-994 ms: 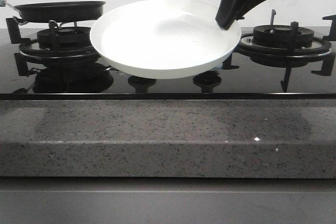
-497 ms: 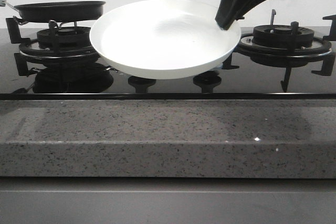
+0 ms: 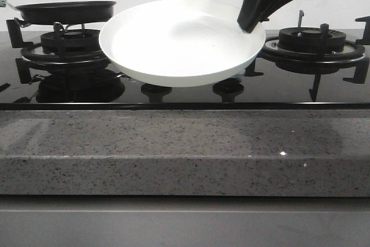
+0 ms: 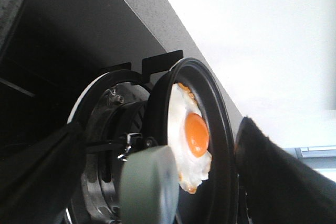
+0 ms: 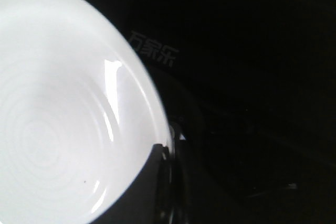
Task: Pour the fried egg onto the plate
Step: 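Grasp the pale green pan handle with the left gripper, then lift the frying pan with the left gripper over the held plate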
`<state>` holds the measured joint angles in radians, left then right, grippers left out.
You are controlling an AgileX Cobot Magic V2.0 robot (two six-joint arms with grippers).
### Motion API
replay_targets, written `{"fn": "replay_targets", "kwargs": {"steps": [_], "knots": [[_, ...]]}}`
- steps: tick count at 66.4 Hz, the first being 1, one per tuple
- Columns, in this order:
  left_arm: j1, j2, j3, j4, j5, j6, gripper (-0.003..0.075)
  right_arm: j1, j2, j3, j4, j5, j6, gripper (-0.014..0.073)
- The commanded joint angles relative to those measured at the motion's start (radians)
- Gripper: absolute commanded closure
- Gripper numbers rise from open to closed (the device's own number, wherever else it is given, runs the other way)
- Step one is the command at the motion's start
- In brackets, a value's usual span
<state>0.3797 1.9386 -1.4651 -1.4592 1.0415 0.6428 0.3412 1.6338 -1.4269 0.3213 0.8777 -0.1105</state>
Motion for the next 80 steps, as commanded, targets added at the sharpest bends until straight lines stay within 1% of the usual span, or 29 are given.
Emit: {"fn": "replay_targets", "kwargs": {"steps": [1,7,11,26,41,51,61,75,80], "knots": [[0.003,-0.047,-0.038,-0.075,0.043,0.003,0.0156,0.0,-0.047,-0.023,0.026,-0.045,-0.002,0.0662],[0.003,-0.046,-0.038,-0.075,0.046,0.003,0.0161,0.0,-0.047,-0.023,0.026,-0.045,-0.002,0.0662],[0.003,-0.046,-0.038,-0.075,0.05,0.003,0.019,0.0,-0.047,-0.023,0.026,-0.045,-0.002,0.0662],[0.003,-0.046,-0.038,-0.075,0.068,0.003,0.0386,0.0,-0.047,-0.023,0.026,-0.045,-0.002,0.0662],[0.003,-0.046,-0.038,-0.077,0.08,0.003,0.0556,0.0,-0.047,-0.023,0.026,-0.045,-0.002,0.0662],[0.003,-0.046,-0.038,-0.087,0.097,0.003,0.0651,0.0,-0.047,-0.023,0.026,-0.045,-0.002,0.0662],[0.003,-0.046,-0.04,-0.132,0.129,0.003,0.0741,0.0,-0.047,-0.023,0.026,-0.045,-0.002,0.0662],[0.003,-0.073,-0.052,-0.175,0.151,0.007,0.074,0.0,-0.047,-0.023,0.026,-0.045,-0.002,0.0662],[0.003,-0.102,-0.052,-0.203,0.151,0.034,0.074,0.0,-0.047,-0.023,0.026,-0.045,-0.002,0.0662]]}}
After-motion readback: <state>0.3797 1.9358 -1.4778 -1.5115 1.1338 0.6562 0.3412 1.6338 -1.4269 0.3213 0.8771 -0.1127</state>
